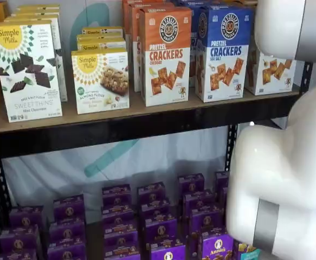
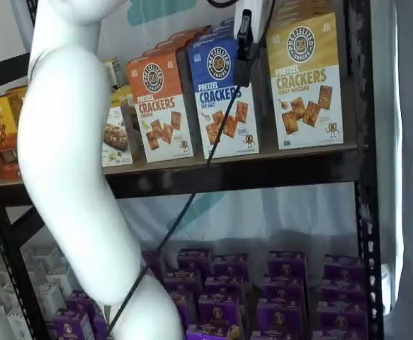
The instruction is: Retrieve the yellow and white box located on the top shelf, the sixth one from the left
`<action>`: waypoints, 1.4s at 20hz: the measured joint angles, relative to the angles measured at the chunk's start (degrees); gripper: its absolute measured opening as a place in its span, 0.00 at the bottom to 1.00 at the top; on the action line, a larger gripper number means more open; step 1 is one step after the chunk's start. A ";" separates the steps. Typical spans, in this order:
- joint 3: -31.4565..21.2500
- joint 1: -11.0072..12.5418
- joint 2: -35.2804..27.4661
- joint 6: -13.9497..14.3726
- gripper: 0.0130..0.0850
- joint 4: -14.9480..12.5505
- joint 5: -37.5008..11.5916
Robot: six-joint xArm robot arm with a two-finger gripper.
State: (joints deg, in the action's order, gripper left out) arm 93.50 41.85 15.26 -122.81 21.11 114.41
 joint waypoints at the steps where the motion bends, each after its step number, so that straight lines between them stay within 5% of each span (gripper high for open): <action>1: 0.22 -0.52 -0.03 -0.03 1.00 -1.19 0.11; 3: 0.96 -3.13 0.32 -0.25 1.00 -7.18 0.83; 7: 0.23 -3.35 1.70 -0.55 1.00 -8.85 1.31; 13: -1.34 -0.28 4.01 -1.36 1.00 -4.05 -2.49; 28: 4.94 3.24 1.08 -0.33 1.00 5.85 -9.45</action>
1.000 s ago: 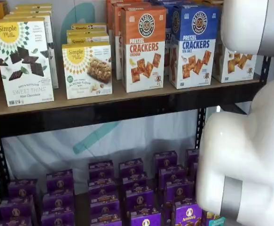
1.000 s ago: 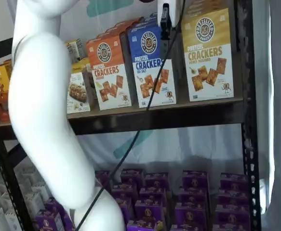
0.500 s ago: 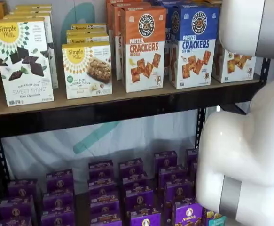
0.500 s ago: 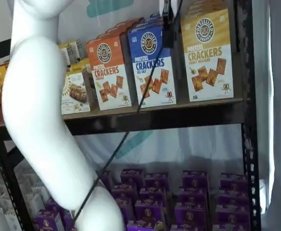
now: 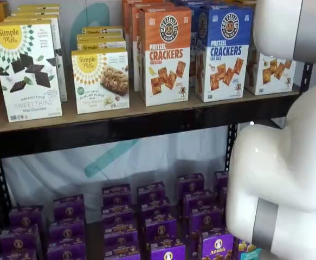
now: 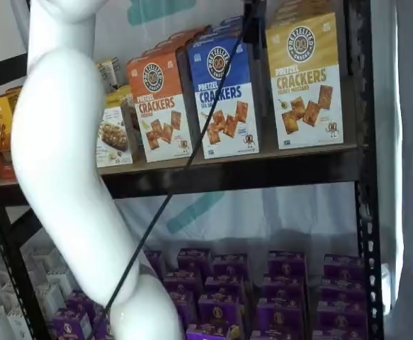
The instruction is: Retrieve the yellow and white box located on the top shelf, the sixth one from the left
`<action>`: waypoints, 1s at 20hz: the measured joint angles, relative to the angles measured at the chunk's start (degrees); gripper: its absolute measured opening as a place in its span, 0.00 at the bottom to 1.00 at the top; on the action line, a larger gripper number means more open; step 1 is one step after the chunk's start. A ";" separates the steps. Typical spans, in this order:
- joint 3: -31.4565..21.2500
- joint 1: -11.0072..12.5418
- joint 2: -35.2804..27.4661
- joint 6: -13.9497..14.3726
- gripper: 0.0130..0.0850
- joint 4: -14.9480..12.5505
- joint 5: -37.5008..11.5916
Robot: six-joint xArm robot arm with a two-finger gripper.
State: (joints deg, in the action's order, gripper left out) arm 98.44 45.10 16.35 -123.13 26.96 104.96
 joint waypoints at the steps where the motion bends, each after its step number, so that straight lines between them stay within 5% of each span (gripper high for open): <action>1: -0.29 -0.07 0.05 0.02 1.00 0.34 -0.88; 9: -5.80 -2.69 -0.03 -1.80 1.00 0.56 -14.33; 20: -1.19 -6.00 -6.04 -1.25 1.00 -5.54 -15.35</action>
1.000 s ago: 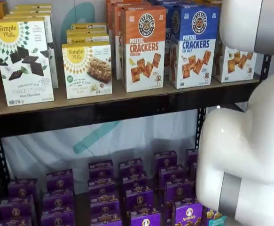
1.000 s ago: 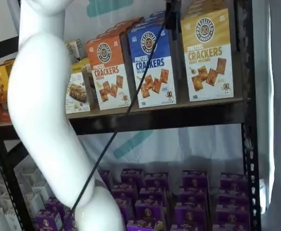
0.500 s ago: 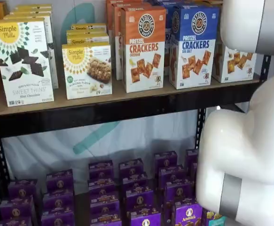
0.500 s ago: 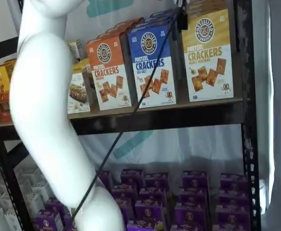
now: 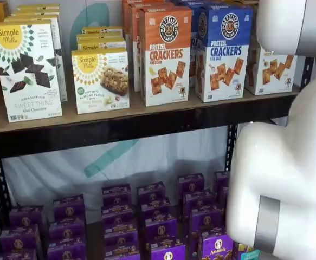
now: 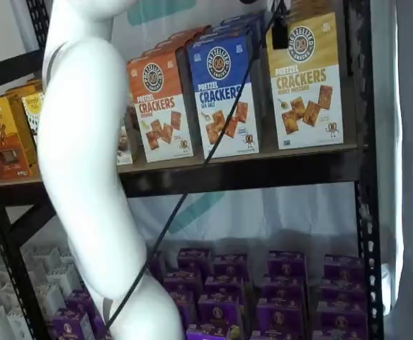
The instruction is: Retrieve the yellow and white box located on the top shelf, the sixth one from the left
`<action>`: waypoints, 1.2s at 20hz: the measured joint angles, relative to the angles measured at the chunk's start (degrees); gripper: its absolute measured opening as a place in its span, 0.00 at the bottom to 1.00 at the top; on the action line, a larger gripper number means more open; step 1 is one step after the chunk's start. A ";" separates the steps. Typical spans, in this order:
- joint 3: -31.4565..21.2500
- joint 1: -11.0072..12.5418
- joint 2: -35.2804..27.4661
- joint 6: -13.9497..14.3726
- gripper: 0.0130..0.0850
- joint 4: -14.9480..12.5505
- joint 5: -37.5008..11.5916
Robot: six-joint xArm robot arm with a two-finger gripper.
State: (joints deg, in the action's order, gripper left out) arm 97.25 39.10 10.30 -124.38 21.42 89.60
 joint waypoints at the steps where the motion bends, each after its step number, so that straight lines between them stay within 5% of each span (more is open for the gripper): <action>1: 0.49 -0.18 -0.40 0.10 1.00 -0.43 0.20; 13: 10.17 -3.06 -6.75 1.68 1.00 -9.54 8.75; 22: 11.70 -3.94 -7.89 1.98 1.00 -12.23 11.48; 24: 12.04 -3.99 -8.12 2.06 0.89 -12.32 12.03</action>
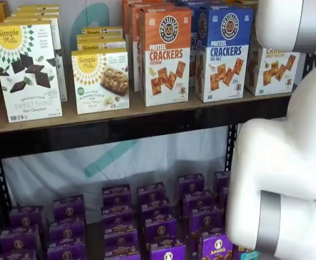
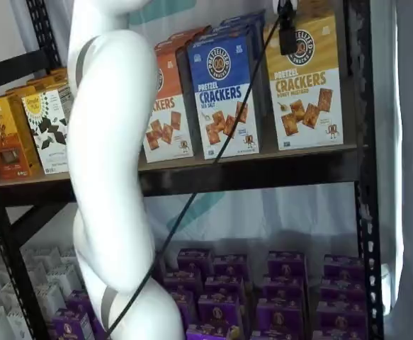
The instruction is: Retrieve the yellow and white box located on the top shelf, the sixth one from the left
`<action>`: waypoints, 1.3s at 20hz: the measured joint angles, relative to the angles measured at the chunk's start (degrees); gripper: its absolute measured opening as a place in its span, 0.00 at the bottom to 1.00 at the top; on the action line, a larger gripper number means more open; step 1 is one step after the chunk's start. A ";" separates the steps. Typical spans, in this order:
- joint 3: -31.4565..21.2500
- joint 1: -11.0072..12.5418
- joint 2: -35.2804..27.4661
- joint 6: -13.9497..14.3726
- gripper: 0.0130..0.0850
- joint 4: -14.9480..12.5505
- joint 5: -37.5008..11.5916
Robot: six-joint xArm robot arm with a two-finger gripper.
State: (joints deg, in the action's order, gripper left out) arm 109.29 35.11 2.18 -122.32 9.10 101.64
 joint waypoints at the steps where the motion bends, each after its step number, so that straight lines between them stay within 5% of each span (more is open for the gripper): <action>1: 0.01 0.03 -0.02 0.01 0.89 0.07 0.05; 26: -1.13 0.61 0.68 -0.34 0.67 0.98 -0.86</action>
State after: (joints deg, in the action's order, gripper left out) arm 108.17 35.72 2.86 -122.66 10.08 100.78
